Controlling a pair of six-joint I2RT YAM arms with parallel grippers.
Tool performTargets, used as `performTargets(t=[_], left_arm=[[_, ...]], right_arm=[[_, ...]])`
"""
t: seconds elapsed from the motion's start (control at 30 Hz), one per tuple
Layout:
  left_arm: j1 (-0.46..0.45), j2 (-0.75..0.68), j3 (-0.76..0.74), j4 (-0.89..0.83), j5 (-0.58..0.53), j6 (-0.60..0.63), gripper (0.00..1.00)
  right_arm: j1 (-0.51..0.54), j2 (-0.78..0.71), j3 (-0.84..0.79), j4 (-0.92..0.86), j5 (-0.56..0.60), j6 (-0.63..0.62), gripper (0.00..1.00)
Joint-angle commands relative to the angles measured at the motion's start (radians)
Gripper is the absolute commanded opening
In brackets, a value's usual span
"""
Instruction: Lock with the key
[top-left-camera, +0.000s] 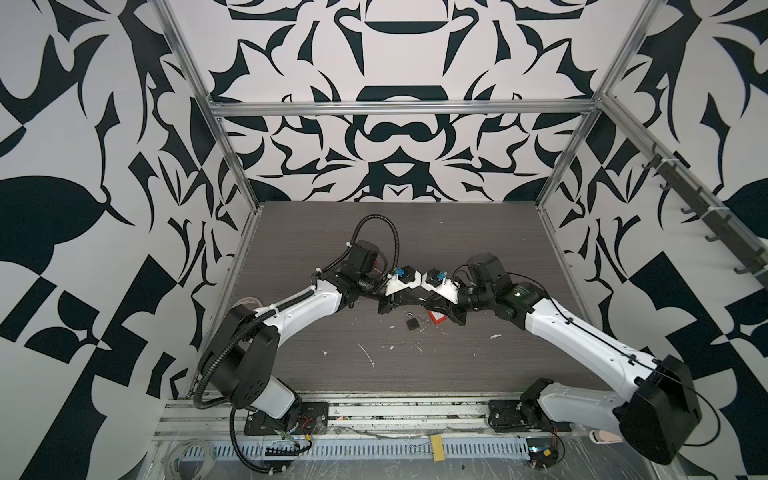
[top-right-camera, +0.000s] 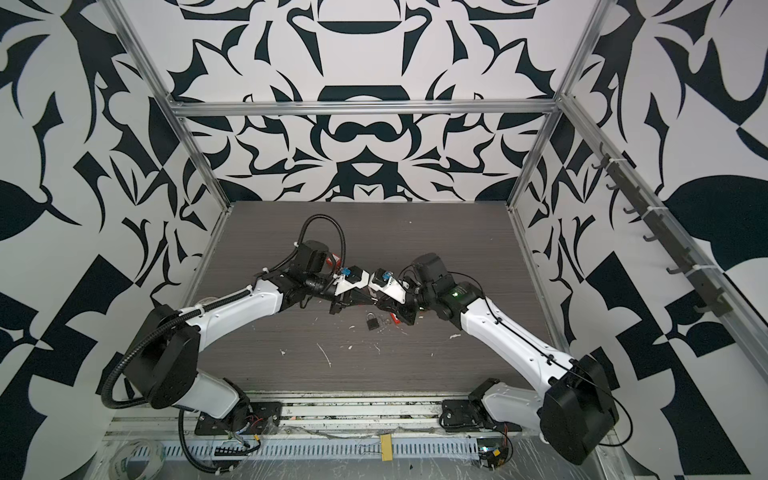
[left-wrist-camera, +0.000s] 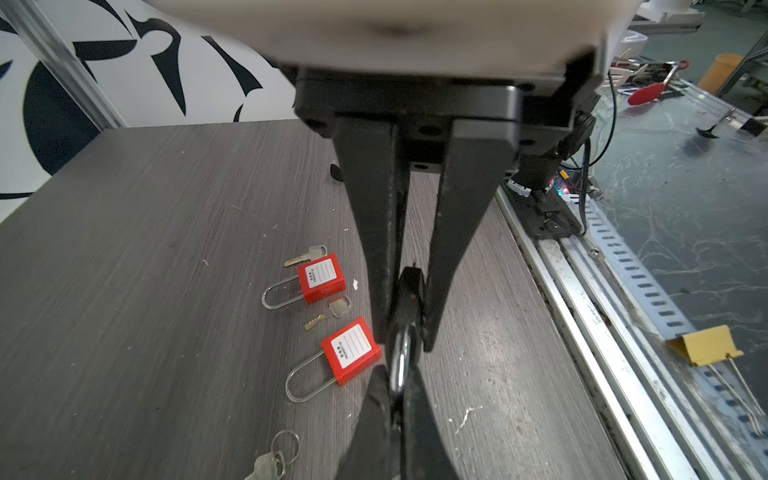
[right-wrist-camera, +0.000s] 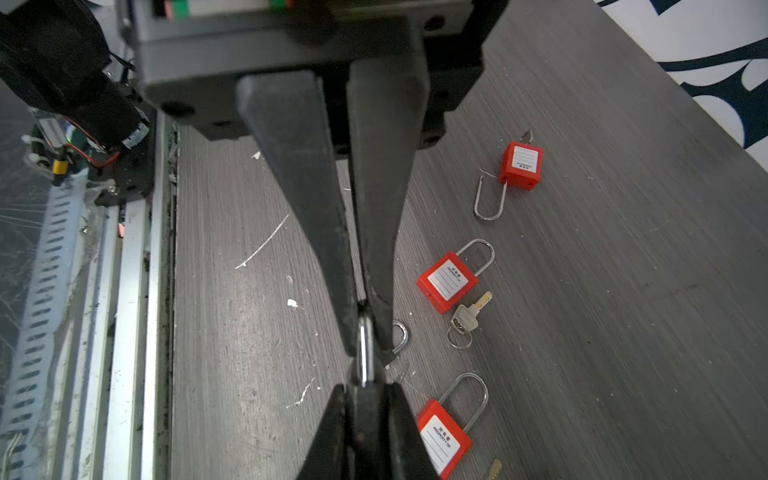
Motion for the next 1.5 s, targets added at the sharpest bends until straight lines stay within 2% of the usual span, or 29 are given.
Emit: performTargets(t=[0.0, 0.1, 0.17, 0.2, 0.23, 0.27, 0.33, 0.4, 0.53, 0.73, 0.97, 1.2, 1.47], left_arm=[[-0.119, -0.027, -0.05, 0.07, 0.064, 0.035, 0.0], [-0.116, -0.034, -0.05, 0.1, 0.074, -0.004, 0.0], [-0.106, -0.035, -0.021, 0.059, 0.073, -0.008, 0.0], [-0.096, -0.033, 0.005, 0.013, 0.081, -0.002, 0.0], [-0.085, -0.031, 0.032, -0.035, 0.088, 0.002, 0.0], [-0.077, -0.029, 0.054, -0.079, 0.089, 0.01, 0.0], [-0.059, -0.033, 0.092, -0.17, 0.086, 0.04, 0.0], [-0.042, -0.042, 0.105, -0.204, 0.079, 0.045, 0.0], [-0.028, -0.059, 0.111, -0.229, 0.07, 0.056, 0.0], [-0.028, -0.058, 0.12, -0.253, 0.067, 0.074, 0.0], [-0.03, -0.058, 0.135, -0.277, 0.05, 0.089, 0.0], [-0.03, -0.063, 0.136, -0.285, 0.043, 0.09, 0.0], [-0.031, -0.057, 0.142, -0.298, 0.035, 0.085, 0.0]], right_arm=[[0.022, 0.008, 0.133, 0.367, -0.211, 0.062, 0.0], [0.022, 0.014, 0.131, 0.321, -0.173, 0.026, 0.0], [0.022, 0.016, 0.142, 0.229, -0.126, -0.021, 0.0], [0.023, 0.01, 0.148, 0.183, -0.089, -0.041, 0.07], [0.022, 0.0, 0.149, 0.146, -0.055, -0.047, 0.21], [0.02, -0.013, 0.152, 0.103, -0.021, -0.063, 0.31], [0.02, -0.058, 0.148, 0.006, 0.045, -0.098, 0.44], [0.021, -0.106, 0.139, -0.086, 0.085, -0.121, 0.49], [0.019, -0.186, 0.155, -0.287, 0.121, -0.132, 0.5], [0.018, -0.288, 0.161, -0.331, 0.131, -0.059, 0.47], [0.018, -0.217, 0.174, -0.391, 0.13, -0.057, 0.32], [0.018, -0.173, 0.154, -0.372, 0.153, -0.084, 0.25], [0.019, -0.146, 0.135, -0.348, 0.112, -0.089, 0.2]])
